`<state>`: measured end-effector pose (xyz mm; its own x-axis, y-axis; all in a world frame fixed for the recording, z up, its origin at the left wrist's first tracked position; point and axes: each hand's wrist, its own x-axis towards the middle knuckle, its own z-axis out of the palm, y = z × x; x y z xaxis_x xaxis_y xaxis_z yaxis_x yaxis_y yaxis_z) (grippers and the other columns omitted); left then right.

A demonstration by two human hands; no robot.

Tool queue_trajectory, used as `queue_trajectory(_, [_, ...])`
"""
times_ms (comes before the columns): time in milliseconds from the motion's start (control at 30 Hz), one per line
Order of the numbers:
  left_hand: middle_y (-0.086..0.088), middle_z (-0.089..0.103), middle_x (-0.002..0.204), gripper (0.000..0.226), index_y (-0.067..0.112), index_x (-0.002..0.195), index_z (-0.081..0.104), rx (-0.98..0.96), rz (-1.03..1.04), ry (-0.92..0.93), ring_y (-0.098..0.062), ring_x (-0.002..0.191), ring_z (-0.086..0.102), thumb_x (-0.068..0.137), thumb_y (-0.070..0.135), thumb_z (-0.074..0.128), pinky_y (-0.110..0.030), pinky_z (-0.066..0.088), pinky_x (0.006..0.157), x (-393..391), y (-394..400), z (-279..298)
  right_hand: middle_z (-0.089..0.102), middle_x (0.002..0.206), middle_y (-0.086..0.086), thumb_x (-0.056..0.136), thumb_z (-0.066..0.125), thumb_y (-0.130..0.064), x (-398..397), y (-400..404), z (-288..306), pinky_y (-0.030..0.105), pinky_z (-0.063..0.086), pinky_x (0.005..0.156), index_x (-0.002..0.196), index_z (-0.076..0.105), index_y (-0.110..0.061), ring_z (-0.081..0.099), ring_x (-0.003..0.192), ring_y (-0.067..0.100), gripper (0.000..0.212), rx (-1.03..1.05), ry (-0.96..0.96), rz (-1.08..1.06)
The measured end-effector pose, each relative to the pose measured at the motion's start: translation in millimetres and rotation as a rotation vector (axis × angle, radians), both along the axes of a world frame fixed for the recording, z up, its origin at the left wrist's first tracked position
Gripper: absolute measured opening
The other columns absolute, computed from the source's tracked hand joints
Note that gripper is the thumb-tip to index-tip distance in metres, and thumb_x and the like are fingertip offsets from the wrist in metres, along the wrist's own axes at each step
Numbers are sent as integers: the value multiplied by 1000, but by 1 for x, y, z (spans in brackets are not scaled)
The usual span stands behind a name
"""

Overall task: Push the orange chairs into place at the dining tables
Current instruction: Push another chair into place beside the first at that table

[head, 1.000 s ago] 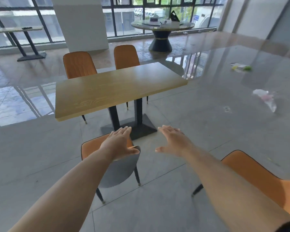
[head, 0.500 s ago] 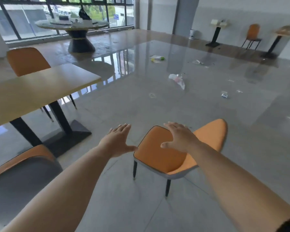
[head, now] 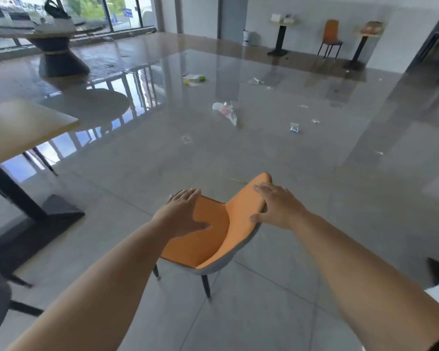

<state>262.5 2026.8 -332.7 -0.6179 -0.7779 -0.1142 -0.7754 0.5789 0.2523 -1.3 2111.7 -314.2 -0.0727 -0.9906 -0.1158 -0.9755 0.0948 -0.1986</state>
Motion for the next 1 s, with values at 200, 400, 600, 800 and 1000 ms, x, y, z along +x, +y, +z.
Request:
queue_trajectory(200, [-1,12,162,104,19,155,7,-13,13,-35,-19,149,9,79,68,59,-35,6,119,-66,-19,-10,21,159,3,76,68,-61,-66,-23,-19,50,16,117,151,24,-22,19,146,21,95,25,-16,26])
queue_trajectory(400, [-1,9,163,104,19,155,6,35,174,-59,-18,149,6,80,66,61,-40,6,121,-141,-18,-31,16,161,1,78,66,-60,-151,-72,-33,48,10,119,152,20,-24,13,148,18,94,44,-13,167])
queue_trajectory(600, [1,8,163,104,19,155,5,109,424,-62,-19,149,5,80,64,62,-42,5,121,-203,18,-44,18,161,3,78,66,-60,-206,-118,-43,48,10,118,152,23,-23,14,147,19,93,100,20,463])
queue_trajectory(800, [0,11,163,103,19,155,7,100,642,-33,-20,149,8,80,65,61,-42,8,121,-223,24,-46,19,160,1,75,69,-61,-209,-159,-39,45,10,118,152,24,-24,15,147,18,97,79,-15,649])
queue_trajectory(1000, [-2,10,163,103,18,155,6,174,736,-54,-21,149,8,81,62,63,-42,8,120,-254,23,-59,17,161,-4,78,66,-60,-230,-166,-55,41,13,117,151,24,-25,15,147,17,91,120,39,740])
